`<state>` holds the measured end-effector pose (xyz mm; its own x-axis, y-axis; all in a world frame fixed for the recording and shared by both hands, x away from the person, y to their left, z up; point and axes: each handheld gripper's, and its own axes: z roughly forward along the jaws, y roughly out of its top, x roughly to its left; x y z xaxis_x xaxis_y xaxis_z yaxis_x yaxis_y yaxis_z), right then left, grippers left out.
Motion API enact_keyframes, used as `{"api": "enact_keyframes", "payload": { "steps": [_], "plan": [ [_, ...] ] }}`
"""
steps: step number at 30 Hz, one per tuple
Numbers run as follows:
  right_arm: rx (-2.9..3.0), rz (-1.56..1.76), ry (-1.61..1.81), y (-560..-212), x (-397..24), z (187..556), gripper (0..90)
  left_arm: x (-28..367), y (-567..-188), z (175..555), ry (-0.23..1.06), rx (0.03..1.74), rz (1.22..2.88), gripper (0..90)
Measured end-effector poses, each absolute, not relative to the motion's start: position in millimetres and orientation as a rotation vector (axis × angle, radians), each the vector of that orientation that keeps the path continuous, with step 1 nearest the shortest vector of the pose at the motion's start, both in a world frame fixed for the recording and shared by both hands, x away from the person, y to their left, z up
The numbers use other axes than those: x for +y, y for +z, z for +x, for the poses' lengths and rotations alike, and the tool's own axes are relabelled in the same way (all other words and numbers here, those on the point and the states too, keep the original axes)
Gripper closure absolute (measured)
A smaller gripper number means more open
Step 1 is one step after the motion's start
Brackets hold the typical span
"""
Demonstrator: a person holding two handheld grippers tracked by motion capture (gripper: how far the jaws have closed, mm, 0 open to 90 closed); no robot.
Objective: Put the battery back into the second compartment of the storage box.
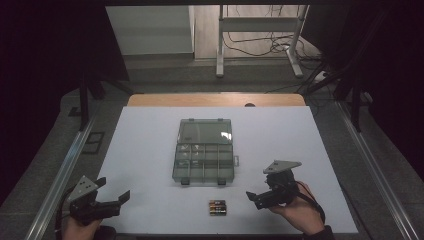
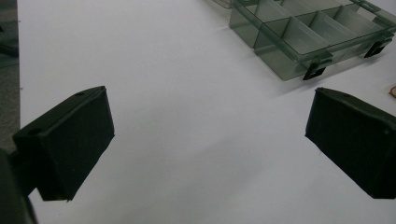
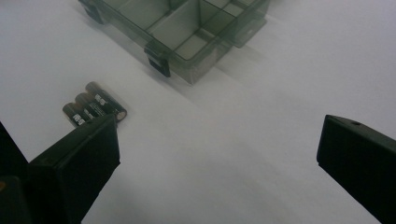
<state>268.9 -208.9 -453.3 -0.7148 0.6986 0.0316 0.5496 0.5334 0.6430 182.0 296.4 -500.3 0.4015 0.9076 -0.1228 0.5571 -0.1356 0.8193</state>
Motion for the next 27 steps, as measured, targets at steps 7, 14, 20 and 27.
{"api": "enact_keyframes", "payload": {
  "steps": [7,14,20,27],
  "plan": [
    [2.61,1.007,0.918,-455.2,-192.9,274.0,0.0,296.2,-500.3,182.1,0.521,1.264,1.821,1.7],
    [2.651,0.984,0.893,-455.6,-172.5,281.5,0.0,296.1,-500.4,182.3,0.518,1.26,1.823,1.8],
    [2.718,0.929,0.841,-457.2,-154.3,283.3,2.7,295.5,-500.3,182.3,0.52,1.253,1.829,2.0],
    [2.786,0.853,0.796,-461.2,-136.6,285.1,21.7,295.5,-500.4,182.4,0.519,1.249,1.833,2.0]
  ]
}}
